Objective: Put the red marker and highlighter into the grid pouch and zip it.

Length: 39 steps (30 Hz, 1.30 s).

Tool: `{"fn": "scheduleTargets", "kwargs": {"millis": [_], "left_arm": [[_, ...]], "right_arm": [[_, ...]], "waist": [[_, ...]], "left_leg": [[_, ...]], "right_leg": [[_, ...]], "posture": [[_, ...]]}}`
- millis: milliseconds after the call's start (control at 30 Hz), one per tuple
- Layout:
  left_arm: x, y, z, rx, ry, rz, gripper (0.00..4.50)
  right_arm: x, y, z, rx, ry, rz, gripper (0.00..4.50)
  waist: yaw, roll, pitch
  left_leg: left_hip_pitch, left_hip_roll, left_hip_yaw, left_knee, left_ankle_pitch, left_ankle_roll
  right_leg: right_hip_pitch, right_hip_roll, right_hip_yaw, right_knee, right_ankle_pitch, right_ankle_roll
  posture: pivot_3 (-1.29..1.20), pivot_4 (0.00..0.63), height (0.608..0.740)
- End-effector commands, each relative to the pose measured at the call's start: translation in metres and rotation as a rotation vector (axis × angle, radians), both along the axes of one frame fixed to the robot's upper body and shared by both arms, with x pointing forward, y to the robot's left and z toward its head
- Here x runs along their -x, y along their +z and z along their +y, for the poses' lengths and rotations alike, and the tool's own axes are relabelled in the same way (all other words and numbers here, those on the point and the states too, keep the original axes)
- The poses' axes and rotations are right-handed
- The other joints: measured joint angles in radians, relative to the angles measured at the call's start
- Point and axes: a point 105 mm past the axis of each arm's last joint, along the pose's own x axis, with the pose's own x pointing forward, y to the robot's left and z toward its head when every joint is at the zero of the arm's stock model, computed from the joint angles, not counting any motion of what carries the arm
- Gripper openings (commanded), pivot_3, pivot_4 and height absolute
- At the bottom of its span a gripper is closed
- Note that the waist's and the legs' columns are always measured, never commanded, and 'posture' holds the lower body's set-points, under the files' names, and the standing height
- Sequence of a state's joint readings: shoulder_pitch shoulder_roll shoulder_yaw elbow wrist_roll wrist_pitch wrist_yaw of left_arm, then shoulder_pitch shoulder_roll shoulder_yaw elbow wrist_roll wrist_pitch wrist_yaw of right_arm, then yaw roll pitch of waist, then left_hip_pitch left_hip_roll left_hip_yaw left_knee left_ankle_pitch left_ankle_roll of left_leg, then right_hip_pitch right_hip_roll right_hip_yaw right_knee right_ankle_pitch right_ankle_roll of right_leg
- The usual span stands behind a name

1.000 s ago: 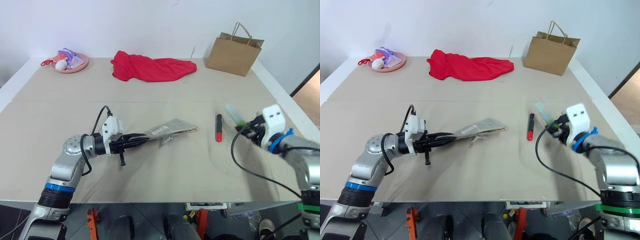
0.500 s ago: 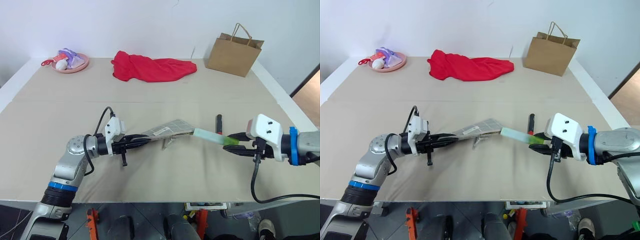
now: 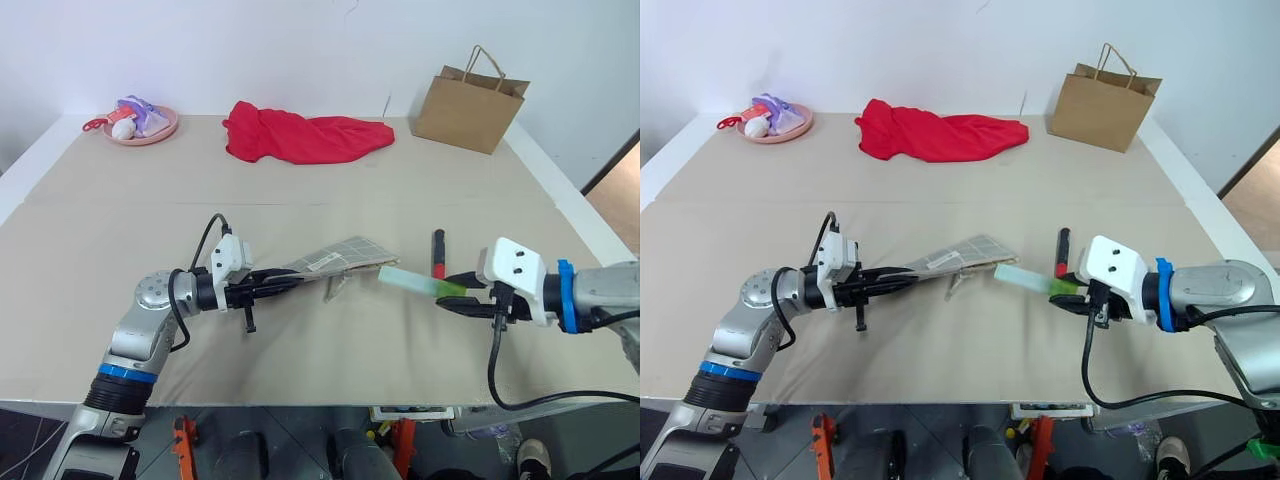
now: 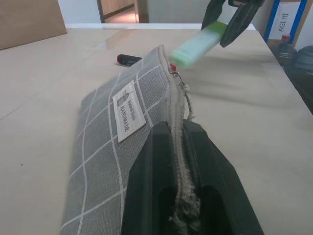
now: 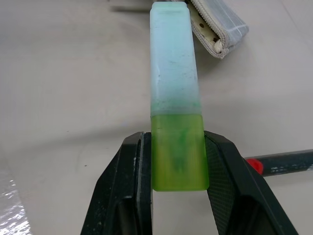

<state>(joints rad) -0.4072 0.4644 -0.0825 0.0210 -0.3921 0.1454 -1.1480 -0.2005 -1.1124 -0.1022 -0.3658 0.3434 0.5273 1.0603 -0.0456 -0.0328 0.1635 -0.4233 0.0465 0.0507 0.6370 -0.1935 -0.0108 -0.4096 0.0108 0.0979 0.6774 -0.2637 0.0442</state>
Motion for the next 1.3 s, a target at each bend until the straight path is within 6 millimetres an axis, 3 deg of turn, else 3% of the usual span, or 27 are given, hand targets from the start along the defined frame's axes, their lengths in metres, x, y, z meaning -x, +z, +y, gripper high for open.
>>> {"fn": "scheduleTargets", "kwargs": {"millis": [33, 600, 1200, 1300], "left_arm": [[0.004, 0.007, -0.003, -0.018, -0.028, -0.062, 0.00], [0.006, 0.003, 0.000, -0.052, -0.038, -0.076, 0.00], [0.007, 0.003, 0.000, -0.055, -0.051, -0.077, 0.00], [0.007, 0.002, -0.001, -0.056, -0.058, -0.076, 0.00]], "right_arm": [[-0.002, 0.010, 0.001, -0.003, 0.007, -0.037, 1.12], [-0.001, 0.003, 0.003, 0.003, 0.010, -0.010, 1.12], [-0.016, 0.001, 0.031, -0.092, 0.059, -0.007, 1.12], [-0.020, -0.005, 0.046, -0.098, 0.089, -0.003, 1.12]], "waist": [[0.000, 0.000, 0.000], [0.000, 0.000, 0.000], [0.001, 0.000, 0.000], [-0.001, 0.000, 0.000]], "left_leg": [[0.000, 0.000, 0.000, 0.000, 0.000, 0.000], [0.000, 0.000, 0.000, 0.000, 0.000, 0.000], [0.000, 0.000, 0.000, 0.000, 0.000, 0.000], [0.000, 0.000, 0.000, 0.000, 0.000, 0.000]], "right_leg": [[0.000, 0.000, 0.000, 0.000, 0.000, 0.000], [0.000, 0.000, 0.000, 0.000, 0.000, 0.000], [0.000, 0.000, 0.000, 0.000, 0.000, 0.000], [0.000, 0.000, -0.001, 0.000, 0.000, 0.000]], "posture": [[0.00, 0.150, 0.740], [0.00, 0.150, 0.740], [0.00, 0.150, 0.740], [0.00, 0.150, 0.740]]}}
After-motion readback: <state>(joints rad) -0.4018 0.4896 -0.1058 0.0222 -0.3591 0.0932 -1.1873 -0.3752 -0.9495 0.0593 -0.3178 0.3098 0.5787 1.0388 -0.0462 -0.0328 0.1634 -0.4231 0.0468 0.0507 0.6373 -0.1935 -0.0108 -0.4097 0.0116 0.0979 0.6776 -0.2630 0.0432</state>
